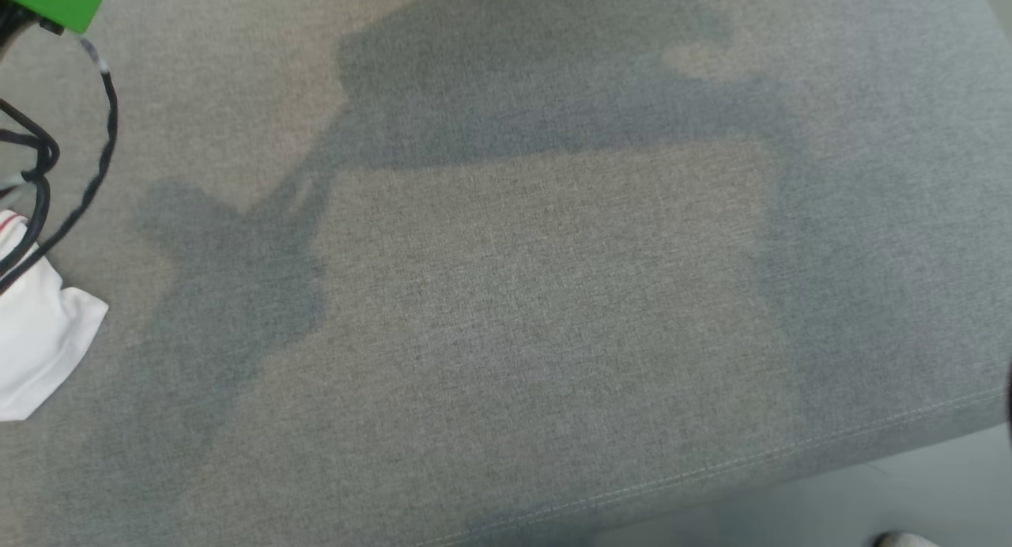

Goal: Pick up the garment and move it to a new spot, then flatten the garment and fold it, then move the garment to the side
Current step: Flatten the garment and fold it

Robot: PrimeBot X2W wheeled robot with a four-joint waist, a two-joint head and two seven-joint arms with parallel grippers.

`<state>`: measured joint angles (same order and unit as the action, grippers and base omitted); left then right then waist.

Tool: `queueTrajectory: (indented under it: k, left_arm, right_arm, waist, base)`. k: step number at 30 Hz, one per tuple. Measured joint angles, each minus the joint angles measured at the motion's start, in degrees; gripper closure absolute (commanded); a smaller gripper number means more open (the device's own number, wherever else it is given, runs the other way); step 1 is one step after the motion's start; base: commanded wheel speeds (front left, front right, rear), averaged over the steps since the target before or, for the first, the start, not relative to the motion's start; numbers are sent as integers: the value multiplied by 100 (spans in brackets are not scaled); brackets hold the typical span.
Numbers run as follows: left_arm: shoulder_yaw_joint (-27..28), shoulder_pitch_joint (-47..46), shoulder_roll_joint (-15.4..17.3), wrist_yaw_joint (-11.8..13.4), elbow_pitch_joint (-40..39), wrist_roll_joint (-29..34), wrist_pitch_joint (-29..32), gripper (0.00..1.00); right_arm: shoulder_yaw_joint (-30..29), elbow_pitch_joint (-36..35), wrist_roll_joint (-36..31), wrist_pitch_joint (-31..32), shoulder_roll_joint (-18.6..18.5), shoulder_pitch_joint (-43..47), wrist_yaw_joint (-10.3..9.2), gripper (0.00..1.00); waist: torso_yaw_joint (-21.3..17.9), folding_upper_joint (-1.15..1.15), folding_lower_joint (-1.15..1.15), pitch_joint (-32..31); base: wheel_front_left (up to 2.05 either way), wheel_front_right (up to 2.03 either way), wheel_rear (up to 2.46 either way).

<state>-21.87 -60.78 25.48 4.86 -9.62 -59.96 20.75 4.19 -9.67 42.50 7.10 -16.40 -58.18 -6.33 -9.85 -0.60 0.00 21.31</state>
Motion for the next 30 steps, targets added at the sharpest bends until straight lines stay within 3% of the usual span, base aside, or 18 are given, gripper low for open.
queueTrajectory:
  k: [4, 7, 12, 16, 22, 30]
  left_arm:
    - [183, 4, -148, -222, -287, 118, -648, 100]
    - [101, 569, -44, -423, -586, 289, -905, 100]
    - [-127, 2905, 109, -515, 157, 315, -1430, 100]
    - [-406, 4507, 370, -787, 590, 460, -1929, 100]
    - [-60, 4784, 97, -961, 766, 205, -2698, 100]
    - [-491, 5141, -175, -1145, 829, 21, -2939, 100]
  right_arm:
    - [399, -261, -29, -401, 300, 9, 200, 100]
    - [661, -602, -47, -543, 388, 814, 379, 100]
    - [960, -104, -30, -860, 583, 3279, 393, 100]
    - [1143, 561, -57, -1201, 699, 4702, 412, 100]
    - [1139, 890, -180, -1689, 554, 4974, 699, 100]
    - [1177, 1461, -916, -1956, 15, 4981, 834, 100]
  waist:
    - [-15, 0, 1, 309]
    - [-49, 0, 1, 537]
    - [-115, 0, 2, 876]
    - [-203, 0, 1, 971]
    - [-296, 0, 0, 840]
    - [-232, 0, 0, 476]
  base:
    - [0, 0, 0]
    - [0, 0, 0]
    - [0, 0, 0]
    - [0, 0, 0]
    - [0, 0, 0]
    - [0, 0, 0]
